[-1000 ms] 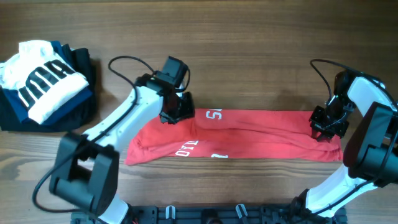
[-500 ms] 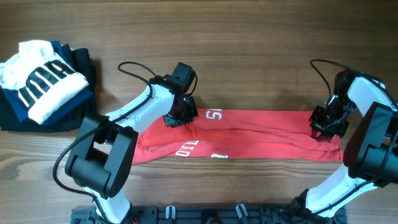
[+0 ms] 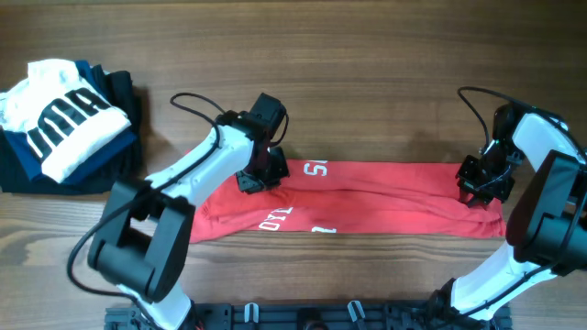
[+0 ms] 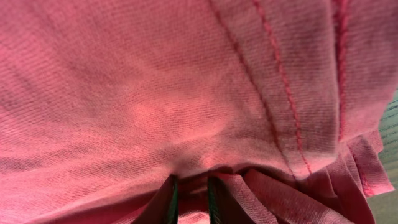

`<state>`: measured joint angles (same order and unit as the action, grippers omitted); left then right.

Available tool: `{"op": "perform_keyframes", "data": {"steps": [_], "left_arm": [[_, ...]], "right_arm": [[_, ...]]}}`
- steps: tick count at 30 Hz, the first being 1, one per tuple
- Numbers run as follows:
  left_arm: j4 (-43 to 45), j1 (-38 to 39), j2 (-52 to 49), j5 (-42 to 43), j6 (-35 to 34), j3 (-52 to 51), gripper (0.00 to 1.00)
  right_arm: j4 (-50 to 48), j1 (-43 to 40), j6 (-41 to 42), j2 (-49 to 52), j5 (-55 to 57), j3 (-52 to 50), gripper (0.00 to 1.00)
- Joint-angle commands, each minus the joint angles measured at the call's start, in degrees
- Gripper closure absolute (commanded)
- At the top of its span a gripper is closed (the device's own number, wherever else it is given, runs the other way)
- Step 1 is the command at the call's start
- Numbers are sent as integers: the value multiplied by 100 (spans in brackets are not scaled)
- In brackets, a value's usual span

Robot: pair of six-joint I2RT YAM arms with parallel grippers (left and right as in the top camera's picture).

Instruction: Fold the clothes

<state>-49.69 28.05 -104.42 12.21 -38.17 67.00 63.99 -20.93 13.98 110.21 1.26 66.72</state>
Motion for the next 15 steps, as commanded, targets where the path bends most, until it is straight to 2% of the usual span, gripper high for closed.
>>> {"op": "perform_keyframes", "data": {"steps": [1, 8, 12, 13, 15], "left_arm": [[-26, 264, 162, 214, 192, -48, 90], [15, 925, 155, 181, 190, -48, 89], [9, 1169, 155, -142, 170, -48, 87], [11, 1193, 155, -175, 170, -48, 83], [17, 1196, 155, -190, 170, -48, 67]], "right_arm": [[-9, 17, -46, -157, -96, -33, 83], [-9, 17, -46, -157, -96, -33, 83], [-9, 17, -48, -157, -96, -33, 83], [-9, 17, -46, -157, -96, -33, 83], [-9, 17, -48, -157, -96, -33, 83]]}}
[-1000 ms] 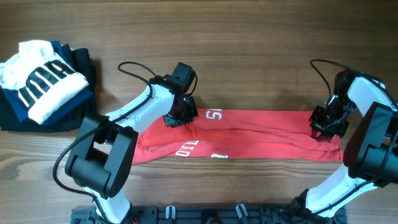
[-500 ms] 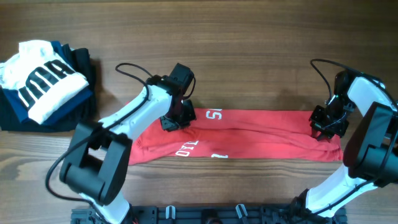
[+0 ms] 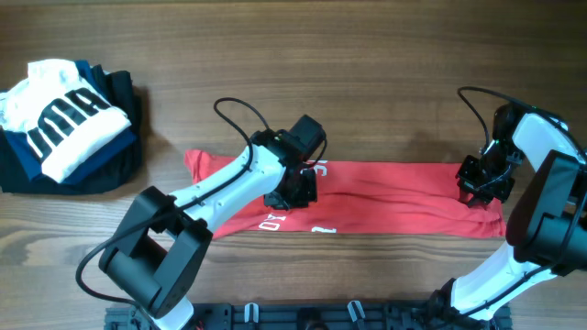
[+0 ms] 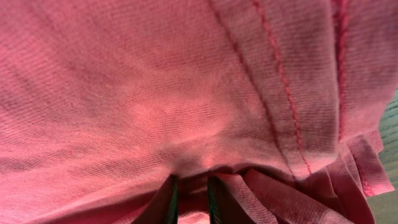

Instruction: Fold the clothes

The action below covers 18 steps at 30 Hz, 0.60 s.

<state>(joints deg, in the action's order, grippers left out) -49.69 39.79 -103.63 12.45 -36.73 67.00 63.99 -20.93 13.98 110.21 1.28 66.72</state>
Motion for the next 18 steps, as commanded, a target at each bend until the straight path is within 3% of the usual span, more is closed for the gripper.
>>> {"op": "perform_keyframes", "data": {"steps": [1, 8, 18], "left_arm": [[17, 9, 76, -236, 28, -48, 66], [9, -356, 254, -358, 37, -46, 72], [-190, -1217, 1344, -743, 181, -31, 65]], "right_arm": [[-7, 17, -46, -157, -98, -33, 83], [13, 17, -37, -160, -103, -20, 83], [35, -118, 125, -1106, -118, 245, 78]]}}
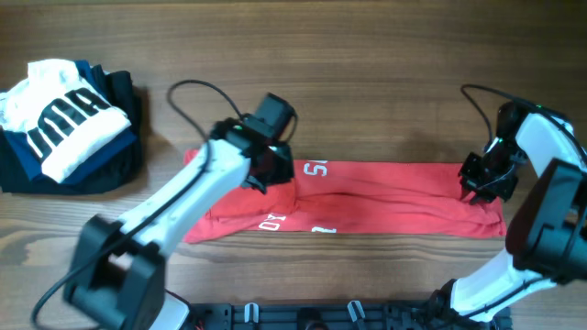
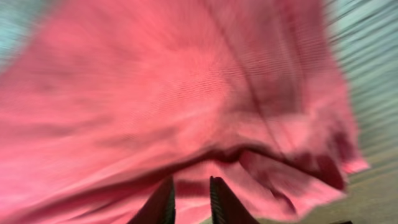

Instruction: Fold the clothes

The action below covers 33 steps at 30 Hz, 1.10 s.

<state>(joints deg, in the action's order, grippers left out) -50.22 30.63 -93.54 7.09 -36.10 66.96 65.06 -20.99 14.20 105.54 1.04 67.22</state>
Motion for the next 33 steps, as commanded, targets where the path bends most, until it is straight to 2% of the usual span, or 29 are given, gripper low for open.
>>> {"op": "perform_keyframes", "data": {"steps": [1, 4, 8, 10, 15, 22, 33], "left_arm": [[-238, -409, 382, -205, 118, -26, 66], [-457, -605, 396, -205, 118, -26, 66], [-490, -680, 396, -205, 116, -26, 65], [-461, -680, 396, -205, 114, -26, 65], [-472, -680, 393, -205, 116, -26, 64], [-472, -680, 391, -210, 120, -26, 61], [-474, -680, 391, -208, 118, -26, 61]], "right_arm": [[-105, -192, 98, -776, -92, 195, 76], [-188, -490, 83, -1025, 83, 192, 53], [-470, -800, 74, -1014, 437, 13, 44], [-750, -868, -2, -1012, 560, -197, 31], [-1281, -876, -426, -1001, 529, -798, 21], [-1803, -879, -946, -986, 363, -1357, 20], [-2225, -876, -979, -640, 177, -1803, 20]]}}
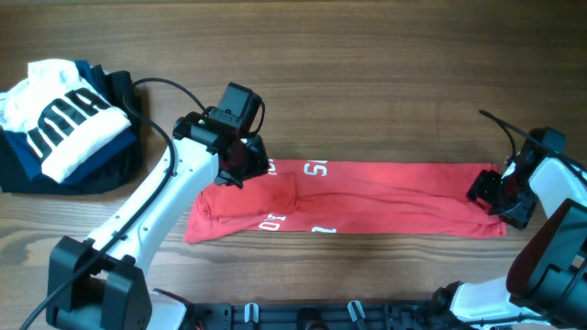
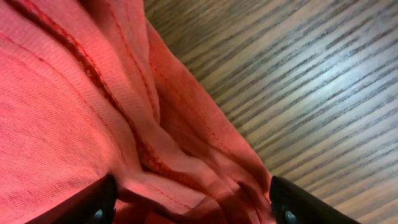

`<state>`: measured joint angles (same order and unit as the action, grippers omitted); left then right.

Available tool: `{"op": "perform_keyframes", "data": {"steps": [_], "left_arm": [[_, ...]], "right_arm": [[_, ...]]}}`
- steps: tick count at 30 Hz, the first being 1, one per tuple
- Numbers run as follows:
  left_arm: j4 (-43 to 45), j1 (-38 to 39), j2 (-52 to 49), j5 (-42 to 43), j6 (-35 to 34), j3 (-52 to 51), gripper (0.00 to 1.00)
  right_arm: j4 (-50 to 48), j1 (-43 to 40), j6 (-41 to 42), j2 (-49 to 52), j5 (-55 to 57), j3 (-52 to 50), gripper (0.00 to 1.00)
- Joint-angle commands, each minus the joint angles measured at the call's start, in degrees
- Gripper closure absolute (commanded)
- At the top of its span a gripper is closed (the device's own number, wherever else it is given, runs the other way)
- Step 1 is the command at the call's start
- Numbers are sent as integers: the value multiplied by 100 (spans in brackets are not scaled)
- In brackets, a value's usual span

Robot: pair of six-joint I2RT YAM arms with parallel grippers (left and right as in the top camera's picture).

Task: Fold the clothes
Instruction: 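Grasp the shirt's right end with the right gripper and fold it leftward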

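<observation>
A red garment (image 1: 385, 197) with white lettering lies folded into a long strip across the table. My left gripper (image 1: 240, 163) sits at the strip's upper left corner, touching the cloth; its fingers are hidden from the overhead view. My right gripper (image 1: 493, 194) is at the strip's right end. In the right wrist view this gripper (image 2: 199, 208) is open, its two fingers (image 2: 99, 200) set wide apart on either side of the bunched red hem (image 2: 93, 106), gripping nothing.
A pile of folded clothes (image 1: 69, 119), white with black stripes on dark navy, sits at the far left. Bare wooden table (image 2: 305, 74) lies just beyond the garment's right edge. A dark rail (image 1: 321, 316) runs along the front edge.
My right gripper has opened and let go of the red cloth, and now sits slightly further right at the hem. The left gripper has moved left, from the lettering to the strip's upper left corner.
The right gripper stayed shut on the garment's right end through all three earlier moments, then let go. The left gripper was on the left part of the strip, then further right by the lettering, then back left, and now at the upper left corner.
</observation>
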<state>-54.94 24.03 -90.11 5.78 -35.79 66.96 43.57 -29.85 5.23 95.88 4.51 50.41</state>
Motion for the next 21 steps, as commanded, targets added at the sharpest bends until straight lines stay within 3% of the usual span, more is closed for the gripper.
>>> {"op": "perform_keyframes", "data": {"steps": [1, 2, 4, 6, 7, 11, 21], "left_arm": [[-2, -20, 48, -76, 87, -26, 61], [-2, -20, 48, -76, 87, -26, 61], [-2, -20, 48, -76, 87, -28, 61], [0, -20, 48, -76, 87, -26, 61], [0, -20, 48, -76, 87, -26, 61], [-2, -20, 48, -76, 87, -26, 61], [24, -144, 50, -160, 105, -26, 62]], "right_arm": [[-92, 9, -85, 413, -240, -127, 20], [-101, 9, -136, 498, -361, -127, 20], [-118, 9, -254, 568, -549, -127, 31], [-118, 9, -249, 590, -592, -127, 47], [-120, 9, -232, 590, -592, -125, 64], [-146, 9, -146, 590, -595, -114, 96], [313, 7, 398, 588, -409, 761, 95]]}}
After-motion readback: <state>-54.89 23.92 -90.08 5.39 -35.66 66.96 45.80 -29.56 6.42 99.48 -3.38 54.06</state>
